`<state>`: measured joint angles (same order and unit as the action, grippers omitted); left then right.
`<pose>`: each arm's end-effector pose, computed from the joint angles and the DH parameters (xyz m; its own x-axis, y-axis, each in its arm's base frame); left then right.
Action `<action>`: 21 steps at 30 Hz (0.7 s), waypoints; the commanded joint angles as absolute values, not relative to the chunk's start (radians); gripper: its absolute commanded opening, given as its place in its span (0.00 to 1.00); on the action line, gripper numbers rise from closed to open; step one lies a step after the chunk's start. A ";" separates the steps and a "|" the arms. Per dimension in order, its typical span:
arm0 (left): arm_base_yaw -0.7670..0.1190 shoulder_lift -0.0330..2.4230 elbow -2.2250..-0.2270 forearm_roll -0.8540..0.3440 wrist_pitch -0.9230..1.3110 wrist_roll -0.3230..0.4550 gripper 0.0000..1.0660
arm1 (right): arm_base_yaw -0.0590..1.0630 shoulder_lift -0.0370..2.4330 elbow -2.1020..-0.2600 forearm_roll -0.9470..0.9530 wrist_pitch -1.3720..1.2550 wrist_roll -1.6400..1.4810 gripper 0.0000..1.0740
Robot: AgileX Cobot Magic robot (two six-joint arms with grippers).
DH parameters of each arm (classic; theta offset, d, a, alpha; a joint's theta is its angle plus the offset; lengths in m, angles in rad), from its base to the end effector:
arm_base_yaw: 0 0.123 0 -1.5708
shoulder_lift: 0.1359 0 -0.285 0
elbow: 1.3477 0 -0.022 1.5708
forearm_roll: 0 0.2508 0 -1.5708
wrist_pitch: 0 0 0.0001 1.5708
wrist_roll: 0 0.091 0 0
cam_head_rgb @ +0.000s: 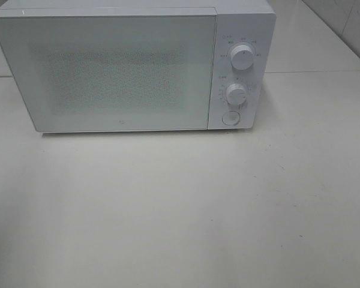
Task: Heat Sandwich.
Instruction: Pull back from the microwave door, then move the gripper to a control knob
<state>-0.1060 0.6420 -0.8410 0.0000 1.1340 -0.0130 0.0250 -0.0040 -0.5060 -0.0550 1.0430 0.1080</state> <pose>0.0910 -0.0097 0.3466 -0.7469 0.0664 -0.6616 0.0961 0.9953 -0.0086 -0.0054 -0.0045 0.2805 -0.4276 0.0694 -0.9013 0.0523 0.9973 0.0520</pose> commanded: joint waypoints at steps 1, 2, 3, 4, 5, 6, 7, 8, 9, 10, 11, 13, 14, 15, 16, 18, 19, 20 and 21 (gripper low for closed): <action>-0.104 0.542 -0.749 -0.006 1.090 -0.020 0.96 | 0.022 -0.031 -0.505 -0.057 1.039 0.111 0.70; -0.104 0.542 -0.749 -0.006 1.090 -0.020 0.96 | 0.022 -0.031 -0.505 -0.057 1.039 0.111 0.70; -0.104 0.490 -0.701 -0.006 1.078 -0.020 0.96 | 0.022 -0.031 -0.505 -0.057 1.039 0.111 0.70; -0.104 0.472 -0.683 -0.006 1.072 -0.020 0.96 | 0.022 -0.031 -0.505 -0.057 1.039 0.111 0.70; -0.104 0.451 -0.662 -0.006 1.070 -0.020 0.96 | 0.022 -0.031 -0.505 -0.057 1.039 0.111 0.70; -0.104 0.416 -0.627 -0.006 1.068 -0.020 0.96 | 0.022 -0.031 -0.505 -0.057 1.039 0.111 0.70; -0.104 0.416 -0.627 -0.006 1.068 -0.020 0.96 | 0.022 -0.031 -0.505 -0.057 1.039 0.111 0.70; -0.104 0.403 -0.608 -0.006 1.068 -0.020 0.96 | 0.022 -0.031 -0.505 -0.057 1.039 0.111 0.70; -0.104 0.388 -0.588 -0.007 1.068 -0.021 0.96 | 0.022 -0.031 -0.505 -0.057 1.039 0.111 0.70; -0.104 0.374 -0.569 -0.011 1.067 -0.021 0.96 | 0.022 -0.031 -0.505 -0.057 1.039 0.111 0.70; -0.104 0.374 -0.569 -0.011 1.067 -0.021 0.96 | 0.022 -0.031 -0.505 -0.057 1.039 0.111 0.70; -0.104 0.323 -0.537 -0.023 1.046 -0.021 0.96 | 0.022 -0.031 -0.505 -0.057 1.039 0.111 0.70; -0.104 0.302 -0.532 -0.027 1.041 -0.021 0.96 | 0.022 -0.031 -0.505 -0.057 1.039 0.111 0.70; -0.104 0.282 -0.529 -0.027 1.041 -0.021 0.96 | 0.022 -0.031 -0.505 -0.057 1.039 0.111 0.70; -0.104 0.282 -0.529 -0.027 1.041 -0.021 0.96 | 0.022 -0.031 -0.505 -0.057 1.039 0.111 0.70; -0.104 0.218 -0.511 -0.023 1.041 -0.021 0.96 | 0.022 -0.031 -0.505 -0.057 1.039 0.111 0.70; -0.104 0.198 -0.500 -0.023 1.040 -0.021 0.96 | 0.022 -0.031 -0.505 -0.057 1.039 0.111 0.70; -0.104 0.173 -0.489 -0.027 1.038 -0.018 0.96 | 0.022 -0.031 -0.505 -0.057 1.039 0.111 0.70; -0.104 0.130 -0.493 -0.027 1.037 -0.011 0.96 | 0.022 -0.031 -0.505 -0.057 1.039 0.111 0.70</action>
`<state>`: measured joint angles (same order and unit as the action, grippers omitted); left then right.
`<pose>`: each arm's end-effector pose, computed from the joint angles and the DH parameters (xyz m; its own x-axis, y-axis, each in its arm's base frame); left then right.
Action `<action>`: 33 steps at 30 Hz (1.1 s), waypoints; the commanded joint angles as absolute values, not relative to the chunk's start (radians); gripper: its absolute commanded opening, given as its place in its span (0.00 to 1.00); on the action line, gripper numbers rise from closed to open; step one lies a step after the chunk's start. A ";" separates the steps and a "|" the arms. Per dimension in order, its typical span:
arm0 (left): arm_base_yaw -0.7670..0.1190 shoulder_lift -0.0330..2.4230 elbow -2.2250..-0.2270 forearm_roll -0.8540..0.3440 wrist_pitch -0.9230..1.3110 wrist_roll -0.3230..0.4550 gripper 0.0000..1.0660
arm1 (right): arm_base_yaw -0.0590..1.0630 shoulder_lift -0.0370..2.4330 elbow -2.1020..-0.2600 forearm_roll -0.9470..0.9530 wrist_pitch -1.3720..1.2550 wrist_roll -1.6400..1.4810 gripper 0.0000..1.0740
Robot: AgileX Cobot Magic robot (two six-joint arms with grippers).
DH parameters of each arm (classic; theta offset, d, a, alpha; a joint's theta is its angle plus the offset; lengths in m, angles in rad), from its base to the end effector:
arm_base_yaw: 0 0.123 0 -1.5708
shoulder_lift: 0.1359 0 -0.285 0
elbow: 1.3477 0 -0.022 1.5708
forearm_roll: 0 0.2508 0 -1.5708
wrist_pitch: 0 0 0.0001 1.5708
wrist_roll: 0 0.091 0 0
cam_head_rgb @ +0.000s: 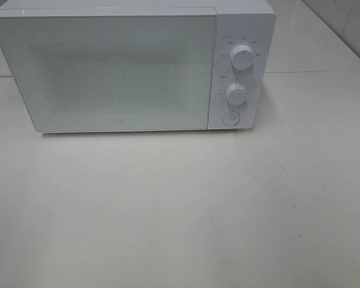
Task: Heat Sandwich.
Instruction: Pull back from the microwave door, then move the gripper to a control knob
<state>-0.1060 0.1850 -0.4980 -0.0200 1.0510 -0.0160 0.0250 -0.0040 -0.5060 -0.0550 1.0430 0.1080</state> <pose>0.0240 -0.0041 0.2757 -0.6053 0.0383 -0.7951 0.1039 0.9941 -0.0311 -0.0054 -0.0045 0.2805 -0.4276 0.0694 -0.9013 0.0523 0.9973 0.0520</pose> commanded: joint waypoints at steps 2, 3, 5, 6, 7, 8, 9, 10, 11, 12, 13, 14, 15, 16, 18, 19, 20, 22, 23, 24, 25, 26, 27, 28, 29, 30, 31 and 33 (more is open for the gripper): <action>-0.104 0.108 -0.493 -0.027 1.037 -0.010 0.96 | 0.022 -0.031 -0.505 -0.057 1.039 0.111 0.70; -0.104 0.086 -0.493 -0.027 1.037 -0.009 0.96 | 0.022 -0.031 -0.505 -0.057 1.039 0.111 0.70; -0.104 0.031 -0.493 -0.027 1.037 -0.009 0.96 | 0.022 -0.031 -0.505 -0.057 1.039 0.111 0.70; -0.104 0.031 -0.493 -0.027 1.037 -0.009 0.96 | 0.022 -0.031 -0.505 -0.057 1.039 0.111 0.70; -0.104 0.014 -0.493 -0.027 1.037 -0.009 0.96 | 0.022 -0.031 -0.505 -0.057 1.039 0.111 0.70; -0.104 -0.015 -0.493 -0.027 1.037 -0.009 0.96 | 0.022 -0.031 -0.505 -0.057 1.039 0.111 0.70; -0.104 -0.029 -0.493 -0.027 1.037 -0.009 0.96 | 0.022 -0.031 -0.505 -0.057 1.039 0.111 0.70; -0.104 -0.029 -0.493 -0.027 1.037 -0.009 0.96 | 0.022 -0.031 -0.505 -0.057 1.039 0.111 0.70; -0.104 -0.029 -0.493 -0.027 1.037 -0.009 0.96 | 0.022 -0.031 -0.505 -0.057 1.039 0.111 0.70; -0.104 -0.026 -0.493 -0.027 1.037 -0.009 0.96 | 0.022 -0.031 -0.505 -0.057 1.039 0.111 0.70; -0.104 -0.027 -0.493 -0.027 1.037 -0.010 0.96 | 0.022 -0.030 -0.505 -0.057 1.039 0.111 0.70; -0.104 -0.027 -0.493 -0.027 1.037 -0.010 0.96 | 0.022 -0.030 -0.505 -0.057 1.039 0.111 0.70; -0.104 -0.027 -0.493 -0.027 1.037 -0.010 0.96 | 0.022 -0.030 -0.505 -0.057 1.039 0.111 0.70; -0.104 -0.027 -0.493 -0.027 1.037 -0.010 0.96 | 0.022 -0.030 -0.505 -0.057 1.039 0.111 0.70; -0.104 -0.027 -0.493 -0.027 1.037 -0.011 0.96 | 0.022 -0.030 -0.505 -0.057 1.039 0.111 0.70; -0.104 -0.027 -0.493 -0.027 1.037 -0.013 0.96 | 0.022 -0.030 -0.505 -0.057 1.039 0.111 0.70; -0.104 -0.027 -0.493 -0.027 1.037 -0.013 0.96 | 0.022 -0.030 -0.505 -0.057 1.039 0.111 0.70; -0.102 -0.027 -0.493 -0.027 1.036 -0.013 0.96 | 0.022 -0.030 -0.505 -0.057 1.039 0.111 0.70; -0.092 -0.027 -0.493 -0.027 1.036 -0.013 0.96 | 0.022 -0.030 -0.505 -0.057 1.039 0.111 0.70; -0.085 -0.027 -0.493 -0.027 1.036 -0.013 0.96 | 0.022 -0.030 -0.505 -0.057 1.039 0.111 0.70; -0.085 -0.027 -0.493 -0.027 1.036 -0.013 0.96 | 0.022 -0.030 -0.505 -0.057 1.039 0.111 0.70; -0.076 -0.027 -0.493 -0.027 1.036 -0.013 0.96 | 0.022 -0.030 -0.505 -0.057 1.039 0.111 0.70; -0.064 -0.027 -0.493 -0.027 1.036 -0.013 0.96 | 0.022 -0.030 -0.505 -0.057 1.039 0.111 0.70; -0.063 -0.027 -0.493 -0.027 1.036 -0.013 0.96 | 0.022 -0.030 -0.505 -0.057 1.039 0.111 0.70; -0.063 -0.027 -0.493 -0.027 1.036 -0.013 0.96 | 0.022 -0.030 -0.505 -0.057 1.039 0.111 0.70; -0.063 -0.027 -0.493 -0.027 1.036 -0.013 0.96 | 0.022 -0.030 -0.505 -0.057 1.039 0.111 0.70; -0.063 -0.027 -0.493 -0.027 1.036 -0.013 0.96 | 0.022 -0.030 -0.505 -0.057 1.039 0.111 0.70; -0.063 -0.027 -0.493 -0.027 1.036 -0.013 0.96 | 0.022 -0.030 -0.505 -0.057 1.039 0.111 0.70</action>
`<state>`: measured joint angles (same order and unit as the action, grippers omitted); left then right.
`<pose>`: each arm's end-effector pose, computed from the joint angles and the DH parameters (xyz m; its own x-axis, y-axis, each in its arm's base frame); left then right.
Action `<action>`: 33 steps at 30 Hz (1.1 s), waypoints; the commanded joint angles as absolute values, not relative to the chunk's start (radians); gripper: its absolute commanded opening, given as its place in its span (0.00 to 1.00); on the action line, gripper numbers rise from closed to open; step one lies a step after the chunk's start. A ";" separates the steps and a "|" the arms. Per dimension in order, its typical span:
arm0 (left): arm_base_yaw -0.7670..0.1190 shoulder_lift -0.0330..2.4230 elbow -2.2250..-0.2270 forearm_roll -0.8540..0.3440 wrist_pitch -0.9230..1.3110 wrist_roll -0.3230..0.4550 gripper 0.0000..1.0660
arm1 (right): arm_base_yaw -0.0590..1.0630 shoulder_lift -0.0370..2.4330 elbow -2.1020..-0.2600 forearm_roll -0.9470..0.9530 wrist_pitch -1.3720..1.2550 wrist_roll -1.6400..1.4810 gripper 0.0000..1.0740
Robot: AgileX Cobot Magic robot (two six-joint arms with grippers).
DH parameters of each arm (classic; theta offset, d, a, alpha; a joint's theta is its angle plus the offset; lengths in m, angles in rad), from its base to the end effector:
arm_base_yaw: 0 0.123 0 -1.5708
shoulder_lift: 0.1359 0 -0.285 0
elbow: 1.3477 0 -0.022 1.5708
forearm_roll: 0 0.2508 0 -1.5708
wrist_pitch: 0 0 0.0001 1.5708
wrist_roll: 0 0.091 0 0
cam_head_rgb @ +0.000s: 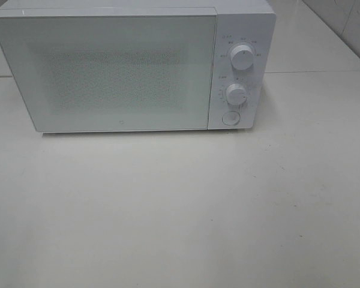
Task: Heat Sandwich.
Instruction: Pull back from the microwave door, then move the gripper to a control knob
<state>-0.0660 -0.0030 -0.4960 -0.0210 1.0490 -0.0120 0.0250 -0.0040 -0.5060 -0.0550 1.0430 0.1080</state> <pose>-0.0045 -0.0014 0.2771 -0.4471 0.0070 -0.8944 0.0722 0.9970 -0.0282 -0.0054 -0.0045 0.2805 -0.4276 0.0694 -0.9013 0.0523 0.9973 0.0520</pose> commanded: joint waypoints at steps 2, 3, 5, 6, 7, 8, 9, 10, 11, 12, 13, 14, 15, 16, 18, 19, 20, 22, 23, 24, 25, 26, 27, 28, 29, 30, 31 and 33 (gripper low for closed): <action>-0.063 -0.027 -0.493 -0.027 1.036 -0.013 0.96 | 0.027 -0.030 -0.505 -0.057 1.039 0.111 0.70; -0.063 -0.027 -0.493 -0.027 1.036 -0.013 0.96 | 0.028 -0.030 -0.505 -0.057 1.039 0.110 0.70; -0.063 -0.027 -0.493 -0.027 1.036 -0.013 0.96 | 0.039 -0.030 -0.505 -0.058 1.039 0.114 0.70; -0.063 -0.026 -0.493 -0.027 1.036 -0.013 0.96 | 0.039 -0.030 -0.505 -0.061 1.039 0.117 0.70; -0.063 -0.026 -0.493 -0.027 1.036 -0.013 0.96 | 0.039 -0.030 -0.505 -0.061 1.039 0.117 0.70; -0.063 -0.026 -0.493 -0.027 1.036 -0.013 0.96 | 0.039 -0.030 -0.505 -0.062 1.039 0.118 0.70; -0.063 -0.026 -0.493 -0.027 1.036 -0.013 0.96 | 0.039 -0.030 -0.505 -0.060 1.039 0.118 0.70; -0.063 -0.026 -0.493 -0.027 1.036 -0.013 0.96 | 0.039 -0.030 -0.505 -0.060 1.039 0.119 0.70; -0.063 -0.026 -0.493 -0.027 1.036 -0.013 0.96 | 0.039 -0.030 -0.505 -0.060 1.039 0.119 0.70; -0.063 -0.026 -0.493 -0.027 1.036 -0.013 0.96 | 0.039 -0.030 -0.505 -0.061 1.039 0.119 0.70; -0.063 -0.026 -0.493 -0.027 1.036 -0.013 0.96 | 0.039 -0.030 -0.505 -0.064 1.039 0.119 0.70; -0.063 -0.026 -0.493 -0.027 1.036 -0.013 0.96 | 0.039 -0.030 -0.506 -0.066 1.039 0.119 0.70; -0.063 -0.026 -0.493 -0.027 1.036 -0.013 0.96 | 0.039 -0.030 -0.506 -0.068 1.038 0.122 0.71; -0.063 -0.026 -0.493 -0.027 1.036 -0.013 0.96 | 0.039 -0.030 -0.506 -0.068 1.038 0.122 0.71; -0.063 -0.026 -0.493 -0.027 1.036 -0.013 0.96 | 0.039 -0.030 -0.506 -0.072 1.038 0.134 0.74; -0.063 -0.026 -0.493 -0.027 1.036 -0.013 0.96 | 0.039 -0.030 -0.506 -0.072 1.038 0.134 0.75; -0.063 -0.026 -0.493 -0.027 1.036 -0.013 0.96 | 0.039 -0.030 -0.508 -0.072 1.037 0.134 0.76; -0.063 -0.026 -0.493 -0.027 1.036 -0.013 0.96 | 0.039 -0.030 -0.516 -0.065 1.027 0.137 0.77; -0.063 -0.026 -0.493 -0.027 1.036 -0.013 0.96 | 0.039 -0.030 -0.522 -0.064 1.022 0.137 0.77; -0.063 -0.026 -0.493 -0.027 1.036 -0.013 0.96 | 0.039 -0.030 -0.528 -0.064 1.014 0.137 0.77; -0.063 -0.026 -0.493 -0.027 1.036 -0.013 0.96 | 0.039 -0.030 -0.534 -0.064 1.004 0.137 0.77; -0.063 -0.026 -0.493 -0.027 1.036 -0.013 0.96 | 0.039 -0.030 -0.534 -0.064 1.004 0.137 0.77; -0.063 -0.026 -0.493 -0.027 1.036 -0.013 0.96 | 0.039 -0.026 -0.541 -0.065 0.982 0.137 0.77; -0.063 -0.026 -0.493 -0.027 1.036 -0.013 0.96 | 0.039 -0.019 -0.541 -0.065 0.971 0.137 0.77; -0.063 -0.026 -0.493 -0.027 1.036 -0.013 0.96 | 0.039 -0.008 -0.541 -0.065 0.958 0.137 0.77; -0.063 -0.026 -0.493 -0.027 1.036 -0.013 0.96 | 0.039 -0.008 -0.541 -0.065 0.958 0.137 0.77; -0.063 -0.026 -0.493 -0.027 1.036 -0.013 0.96 | 0.039 0.020 -0.541 -0.065 0.929 0.137 0.76; -0.063 -0.026 -0.493 -0.027 1.036 -0.013 0.96 | 0.039 0.059 -0.541 -0.064 0.879 0.139 0.76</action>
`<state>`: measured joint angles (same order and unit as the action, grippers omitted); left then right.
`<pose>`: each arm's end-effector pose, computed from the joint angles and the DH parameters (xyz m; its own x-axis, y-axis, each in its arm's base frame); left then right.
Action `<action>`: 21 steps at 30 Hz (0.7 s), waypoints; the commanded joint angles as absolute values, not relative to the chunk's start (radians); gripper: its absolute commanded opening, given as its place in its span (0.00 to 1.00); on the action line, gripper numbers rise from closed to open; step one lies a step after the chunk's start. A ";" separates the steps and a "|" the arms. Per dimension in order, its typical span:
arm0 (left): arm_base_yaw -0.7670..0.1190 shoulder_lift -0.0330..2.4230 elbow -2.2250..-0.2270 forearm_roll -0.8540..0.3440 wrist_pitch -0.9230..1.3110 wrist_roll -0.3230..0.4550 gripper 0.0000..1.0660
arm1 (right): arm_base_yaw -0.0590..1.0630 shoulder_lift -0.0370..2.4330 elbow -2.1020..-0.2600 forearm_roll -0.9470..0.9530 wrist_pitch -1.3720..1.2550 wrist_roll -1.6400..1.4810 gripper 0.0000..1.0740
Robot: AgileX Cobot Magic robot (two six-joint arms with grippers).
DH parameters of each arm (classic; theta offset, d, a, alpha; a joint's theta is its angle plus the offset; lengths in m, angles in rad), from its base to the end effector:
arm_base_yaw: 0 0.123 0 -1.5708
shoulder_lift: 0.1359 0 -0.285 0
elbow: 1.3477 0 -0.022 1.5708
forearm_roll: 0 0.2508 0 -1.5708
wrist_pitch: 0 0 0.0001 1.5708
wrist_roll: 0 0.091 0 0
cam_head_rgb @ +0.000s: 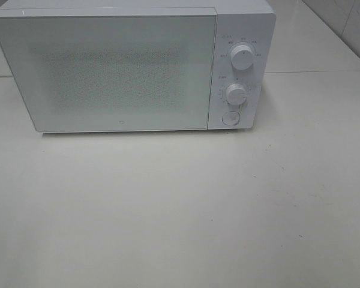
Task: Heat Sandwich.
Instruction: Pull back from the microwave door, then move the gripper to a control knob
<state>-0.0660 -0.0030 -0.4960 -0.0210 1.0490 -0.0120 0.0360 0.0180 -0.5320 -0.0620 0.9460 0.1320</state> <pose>-0.0045 -0.0014 0.2771 -0.4471 0.0070 -0.8944 0.0722 0.9970 -0.0282 -0.0016 -0.0046 0.2960 -0.3343 0.0835 -0.9388 0.0435 0.9964 0.0731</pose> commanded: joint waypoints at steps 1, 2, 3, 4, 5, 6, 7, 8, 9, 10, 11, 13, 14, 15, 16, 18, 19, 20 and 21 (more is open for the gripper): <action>-0.063 -0.026 -0.493 -0.027 1.036 -0.013 0.96 | 0.039 0.059 -0.541 -0.064 0.879 0.139 0.76; -0.063 -0.026 -0.493 -0.027 1.036 -0.013 0.96 | 0.039 0.099 -0.541 -0.064 0.828 0.141 0.76; -0.063 -0.026 -0.493 -0.027 1.036 -0.013 0.96 | 0.039 0.122 -0.541 -0.064 0.801 0.141 0.76; -0.063 -0.026 -0.493 -0.027 1.036 -0.013 0.96 | 0.039 0.147 -0.541 -0.064 0.779 0.141 0.76; -0.063 -0.026 -0.493 -0.027 1.036 -0.013 0.96 | 0.039 0.192 -0.541 -0.064 0.743 0.141 0.75; -0.063 -0.026 -0.493 -0.027 1.036 -0.013 0.96 | 0.039 0.192 -0.541 -0.064 0.743 0.141 0.75; -0.063 -0.026 -0.493 -0.027 1.036 -0.013 0.96 | 0.039 0.217 -0.541 -0.064 0.723 0.143 0.75; -0.063 -0.026 -0.493 -0.027 1.036 -0.013 0.96 | 0.039 0.237 -0.541 -0.061 0.708 0.146 0.75; -0.063 -0.026 -0.493 -0.027 1.036 -0.013 0.96 | 0.039 0.261 -0.541 -0.060 0.687 0.154 0.75; -0.063 -0.026 -0.493 -0.027 1.036 -0.013 0.96 | 0.039 0.302 -0.541 -0.060 0.651 0.168 0.74; -0.063 -0.026 -0.493 -0.027 1.036 -0.013 0.96 | 0.039 0.302 -0.541 -0.060 0.651 0.168 0.74; -0.063 -0.026 -0.493 -0.027 1.036 -0.013 0.96 | 0.039 0.346 -0.541 -0.060 0.612 0.173 0.74; -0.063 -0.026 -0.493 -0.027 1.036 -0.013 0.96 | 0.039 0.390 -0.541 -0.060 0.583 0.179 0.74; -0.063 -0.026 -0.493 -0.027 1.036 -0.013 0.96 | 0.039 0.390 -0.541 -0.060 0.583 0.179 0.74; -0.063 -0.026 -0.493 -0.027 1.036 -0.013 0.96 | 0.039 0.408 -0.541 -0.061 0.570 0.181 0.74; -0.063 -0.026 -0.493 -0.027 1.036 -0.013 0.96 | 0.039 0.449 -0.541 -0.061 0.536 0.182 0.73; -0.063 -0.026 -0.493 -0.027 1.036 -0.013 0.96 | 0.039 0.494 -0.541 -0.061 0.490 0.182 0.73; -0.063 -0.026 -0.493 -0.027 1.036 -0.013 0.96 | 0.039 0.494 -0.541 -0.061 0.490 0.182 0.73; -0.063 -0.026 -0.493 -0.027 1.036 -0.013 0.96 | 0.039 0.516 -0.541 -0.061 0.464 0.182 0.73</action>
<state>-0.0660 -0.0030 -0.4960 -0.0210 1.0490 -0.0120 0.0360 0.4890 -0.5320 -0.0600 0.5160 0.1700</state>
